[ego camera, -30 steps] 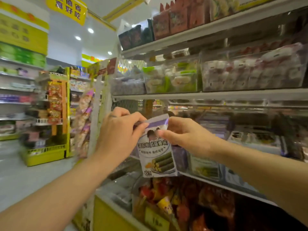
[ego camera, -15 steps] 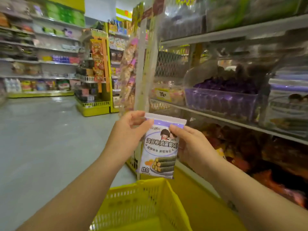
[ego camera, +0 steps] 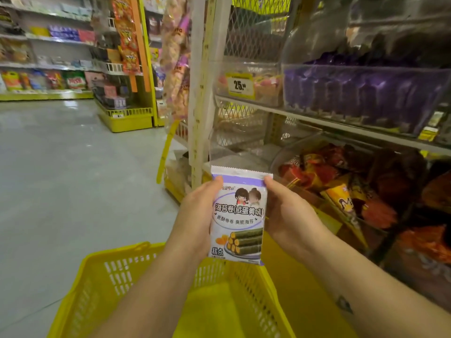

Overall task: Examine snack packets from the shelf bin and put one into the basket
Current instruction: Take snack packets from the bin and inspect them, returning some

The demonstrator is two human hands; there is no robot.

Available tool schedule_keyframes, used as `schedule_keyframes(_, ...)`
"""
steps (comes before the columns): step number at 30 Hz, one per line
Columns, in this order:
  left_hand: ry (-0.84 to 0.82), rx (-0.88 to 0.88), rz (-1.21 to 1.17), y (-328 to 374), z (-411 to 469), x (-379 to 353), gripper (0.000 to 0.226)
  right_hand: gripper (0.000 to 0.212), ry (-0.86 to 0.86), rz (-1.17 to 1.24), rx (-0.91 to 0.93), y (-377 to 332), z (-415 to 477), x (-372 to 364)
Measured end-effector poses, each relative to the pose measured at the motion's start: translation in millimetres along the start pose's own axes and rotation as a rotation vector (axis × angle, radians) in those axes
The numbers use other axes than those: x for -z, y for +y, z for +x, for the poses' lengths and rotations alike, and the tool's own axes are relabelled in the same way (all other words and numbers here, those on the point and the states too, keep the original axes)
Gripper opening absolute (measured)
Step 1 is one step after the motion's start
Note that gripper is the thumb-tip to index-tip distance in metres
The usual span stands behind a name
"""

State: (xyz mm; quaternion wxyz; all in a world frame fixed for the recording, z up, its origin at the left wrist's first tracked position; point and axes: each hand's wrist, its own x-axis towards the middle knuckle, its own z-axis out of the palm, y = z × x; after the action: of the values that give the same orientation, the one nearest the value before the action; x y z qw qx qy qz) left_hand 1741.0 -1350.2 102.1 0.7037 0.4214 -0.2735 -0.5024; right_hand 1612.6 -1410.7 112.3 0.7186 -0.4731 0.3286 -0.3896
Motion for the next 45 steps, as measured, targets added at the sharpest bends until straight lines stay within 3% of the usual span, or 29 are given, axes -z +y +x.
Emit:
schedule_keyframes(7,0.107,-0.033,0.003,-19,5,-3,0.028,0.039,-0.059,-0.159,-0.001,2,0,16)
schedule_keyframes(11,0.122,0.001,-0.161,-11,4,-5,0.028,0.037,-0.308,-0.467,-0.075,-6,-7,33)
schedule_keyframes(13,0.104,0.055,-0.236,-6,6,-4,0.032,0.034,-0.389,-0.471,-0.183,-6,-10,39)
schedule_keyframes(18,-0.122,0.2,-0.013,-3,6,7,0.044,0.04,-0.288,-0.316,-0.237,-7,-11,44)
schedule_keyframes(21,-0.291,0.274,0.101,-4,2,13,0.038,0.033,-0.2,-0.234,-0.22,-11,-11,45)
schedule_keyframes(28,-0.323,0.298,0.086,-11,1,12,0.034,0.024,-0.151,-0.234,-0.268,-17,-17,43)
schedule_keyframes(31,-0.225,0.194,0.238,-12,-3,6,0.04,0.028,-0.116,-0.318,-0.168,-14,-16,41)
schedule_keyframes(33,-0.133,-0.004,0.446,-15,-6,-1,0.05,0.026,-0.016,-0.525,0.025,-12,-18,38)
schedule_keyframes(35,-0.183,-0.11,0.474,-19,-8,-10,0.055,0.026,-0.032,-0.668,0.22,-12,-21,33)
schedule_keyframes(39,-0.264,-0.039,0.264,-26,-8,-17,0.071,0.044,-0.236,-0.634,0.226,-9,-26,26)
schedule_keyframes(42,-0.281,0.035,0.068,-25,-8,-15,0.057,0.042,-0.235,-0.614,0.232,-11,-26,25)
schedule_keyframes(45,-0.337,0.019,0.039,-21,-8,-9,0.052,0.042,-0.145,-0.566,0.273,-15,-23,31)
